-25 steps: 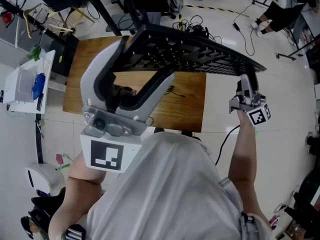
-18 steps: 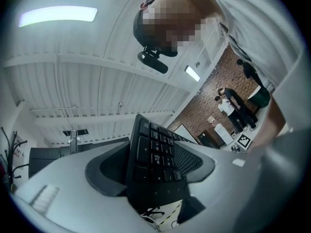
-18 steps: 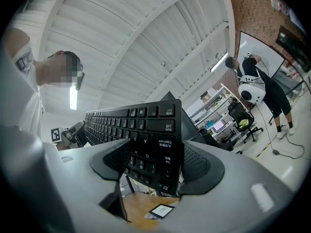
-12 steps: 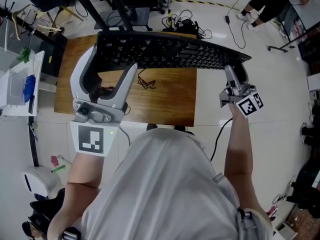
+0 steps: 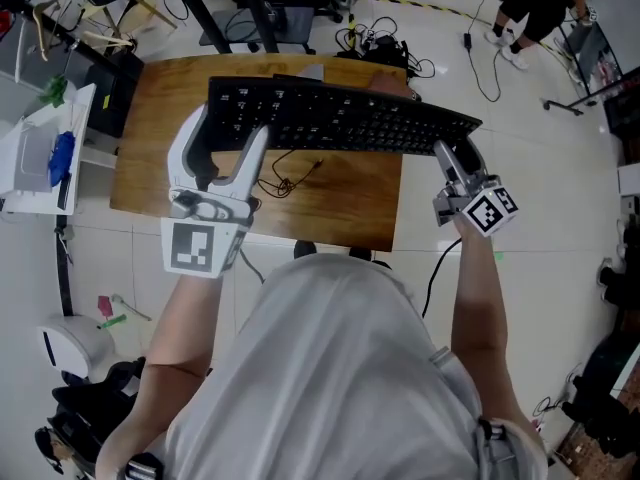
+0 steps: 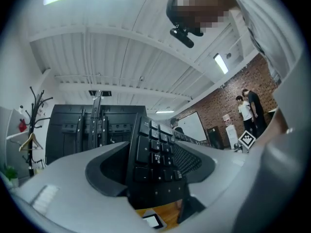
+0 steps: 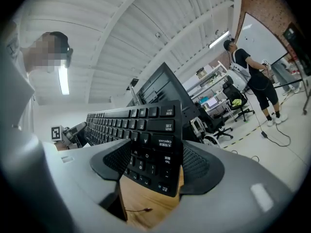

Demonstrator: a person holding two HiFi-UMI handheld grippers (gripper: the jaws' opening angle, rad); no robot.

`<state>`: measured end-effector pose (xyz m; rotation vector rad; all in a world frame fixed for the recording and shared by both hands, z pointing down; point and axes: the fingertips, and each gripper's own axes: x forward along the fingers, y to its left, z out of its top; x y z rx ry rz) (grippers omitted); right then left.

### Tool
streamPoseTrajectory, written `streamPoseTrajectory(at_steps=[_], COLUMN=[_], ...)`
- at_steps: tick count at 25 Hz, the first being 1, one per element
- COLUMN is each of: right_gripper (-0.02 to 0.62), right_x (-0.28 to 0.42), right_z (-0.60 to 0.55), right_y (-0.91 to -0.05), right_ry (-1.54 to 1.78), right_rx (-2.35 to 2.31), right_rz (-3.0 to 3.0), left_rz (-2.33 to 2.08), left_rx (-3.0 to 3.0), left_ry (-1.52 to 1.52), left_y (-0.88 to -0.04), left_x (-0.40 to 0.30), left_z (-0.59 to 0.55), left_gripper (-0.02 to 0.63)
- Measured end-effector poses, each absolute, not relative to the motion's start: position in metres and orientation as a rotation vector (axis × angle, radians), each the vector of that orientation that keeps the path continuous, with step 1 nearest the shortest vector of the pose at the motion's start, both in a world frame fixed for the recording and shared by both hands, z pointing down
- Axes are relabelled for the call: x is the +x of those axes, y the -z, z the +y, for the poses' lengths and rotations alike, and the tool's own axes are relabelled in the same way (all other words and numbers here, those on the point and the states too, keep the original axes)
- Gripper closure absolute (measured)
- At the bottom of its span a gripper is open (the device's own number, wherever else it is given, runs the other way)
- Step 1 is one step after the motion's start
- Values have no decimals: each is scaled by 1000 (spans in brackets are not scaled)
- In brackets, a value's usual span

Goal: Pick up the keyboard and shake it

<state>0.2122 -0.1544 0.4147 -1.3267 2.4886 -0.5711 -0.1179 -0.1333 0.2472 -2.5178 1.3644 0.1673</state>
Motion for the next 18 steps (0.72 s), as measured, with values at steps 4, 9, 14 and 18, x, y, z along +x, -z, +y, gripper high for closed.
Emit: streamPoseTrajectory(at_steps=[4, 9, 14, 18], right_gripper=[288, 288, 290, 288], right_x=[207, 206, 207, 196], right_z=[-153, -146, -137, -131], right_y=[-456, -498, -531, -561], right_ry=[701, 884, 1026, 1182], right_rx=[-1351, -1368, -1418, -1433], right_rz=[2548, 2579, 2601, 2630], left_rz=[1488, 1568, 1650, 1720], left_rx=[-2611, -2708, -2804, -2855], left_ry=[-99, -44, 13, 62], left_y=[-301, -352, -399, -436], left_x=[-133, -135, -139, -153], left_z=[-138, -142, -148, -146], left_gripper=[327, 327, 327, 327])
